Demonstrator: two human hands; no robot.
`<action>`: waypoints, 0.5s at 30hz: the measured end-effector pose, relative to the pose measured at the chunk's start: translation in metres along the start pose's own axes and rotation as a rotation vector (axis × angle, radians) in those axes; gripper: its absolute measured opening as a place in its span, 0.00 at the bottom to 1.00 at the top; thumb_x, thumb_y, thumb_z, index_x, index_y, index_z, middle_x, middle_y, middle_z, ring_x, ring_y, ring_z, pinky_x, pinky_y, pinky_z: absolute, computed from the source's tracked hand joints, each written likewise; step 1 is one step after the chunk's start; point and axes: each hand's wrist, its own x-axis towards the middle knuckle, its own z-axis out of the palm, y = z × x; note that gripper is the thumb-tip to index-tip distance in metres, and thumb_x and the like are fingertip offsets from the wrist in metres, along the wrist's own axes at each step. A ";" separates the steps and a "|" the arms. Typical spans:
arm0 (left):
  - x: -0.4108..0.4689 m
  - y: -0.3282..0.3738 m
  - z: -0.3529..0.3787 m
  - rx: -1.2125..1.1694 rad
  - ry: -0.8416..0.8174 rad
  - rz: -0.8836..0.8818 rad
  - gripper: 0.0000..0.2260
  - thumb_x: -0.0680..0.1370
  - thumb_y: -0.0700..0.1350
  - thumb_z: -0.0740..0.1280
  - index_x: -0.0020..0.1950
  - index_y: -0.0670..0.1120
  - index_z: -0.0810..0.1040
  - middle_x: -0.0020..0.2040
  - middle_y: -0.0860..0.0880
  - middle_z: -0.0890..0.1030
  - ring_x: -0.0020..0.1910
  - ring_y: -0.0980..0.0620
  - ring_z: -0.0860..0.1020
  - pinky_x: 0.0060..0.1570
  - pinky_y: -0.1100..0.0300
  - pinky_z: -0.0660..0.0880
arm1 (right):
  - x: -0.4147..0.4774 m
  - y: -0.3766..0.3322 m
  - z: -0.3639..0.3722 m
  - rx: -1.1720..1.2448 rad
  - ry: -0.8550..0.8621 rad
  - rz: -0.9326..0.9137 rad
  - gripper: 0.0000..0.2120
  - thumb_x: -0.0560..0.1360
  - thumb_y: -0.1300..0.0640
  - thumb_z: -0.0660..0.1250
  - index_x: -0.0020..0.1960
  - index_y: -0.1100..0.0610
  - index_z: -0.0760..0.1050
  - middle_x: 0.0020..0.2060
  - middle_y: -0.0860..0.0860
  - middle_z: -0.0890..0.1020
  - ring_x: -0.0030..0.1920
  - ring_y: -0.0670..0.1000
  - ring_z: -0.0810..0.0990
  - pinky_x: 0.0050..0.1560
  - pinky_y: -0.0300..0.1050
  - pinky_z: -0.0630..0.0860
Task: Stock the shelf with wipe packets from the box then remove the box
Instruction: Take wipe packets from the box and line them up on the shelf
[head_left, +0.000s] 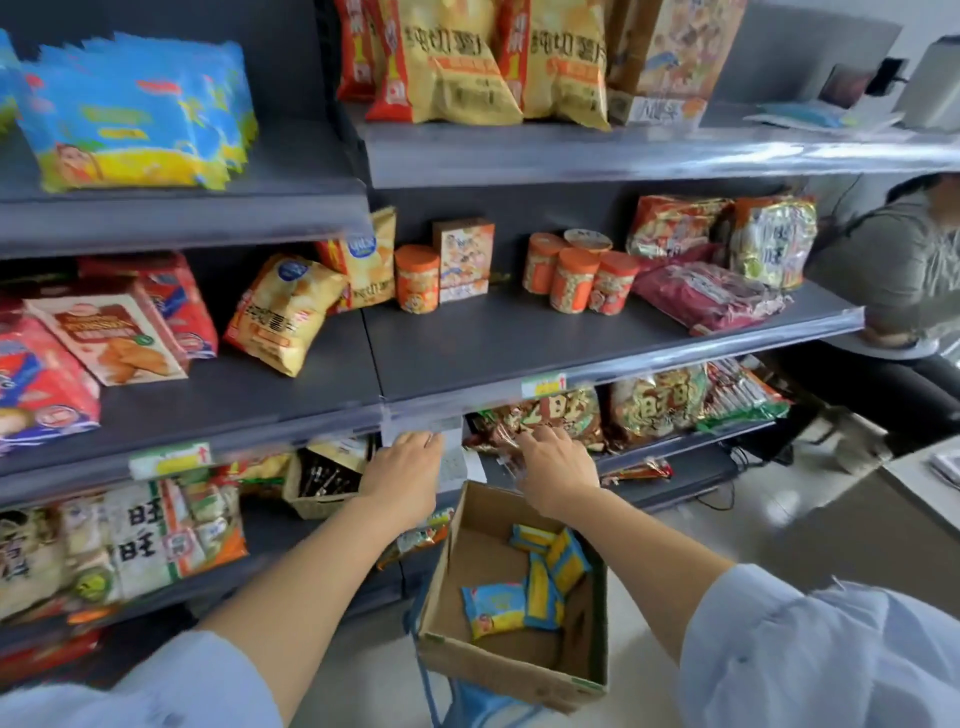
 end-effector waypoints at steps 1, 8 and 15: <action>0.006 0.011 0.014 -0.015 -0.024 0.001 0.26 0.79 0.41 0.63 0.76 0.45 0.58 0.73 0.48 0.64 0.72 0.48 0.62 0.66 0.52 0.68 | 0.002 0.011 0.012 -0.003 -0.044 -0.004 0.24 0.76 0.55 0.64 0.71 0.54 0.63 0.67 0.55 0.68 0.68 0.58 0.66 0.64 0.52 0.68; 0.039 0.063 0.101 -0.062 -0.210 0.014 0.25 0.80 0.42 0.62 0.76 0.45 0.58 0.73 0.47 0.64 0.72 0.47 0.62 0.65 0.51 0.68 | 0.019 0.068 0.094 0.016 -0.255 -0.040 0.24 0.78 0.53 0.63 0.72 0.54 0.64 0.68 0.55 0.68 0.69 0.58 0.65 0.67 0.52 0.65; 0.064 0.079 0.204 -0.063 -0.387 0.015 0.18 0.77 0.42 0.64 0.67 0.46 0.69 0.64 0.48 0.71 0.66 0.47 0.68 0.59 0.51 0.71 | 0.035 0.085 0.197 0.057 -0.405 -0.015 0.24 0.76 0.47 0.66 0.68 0.55 0.68 0.64 0.55 0.73 0.66 0.57 0.68 0.63 0.51 0.68</action>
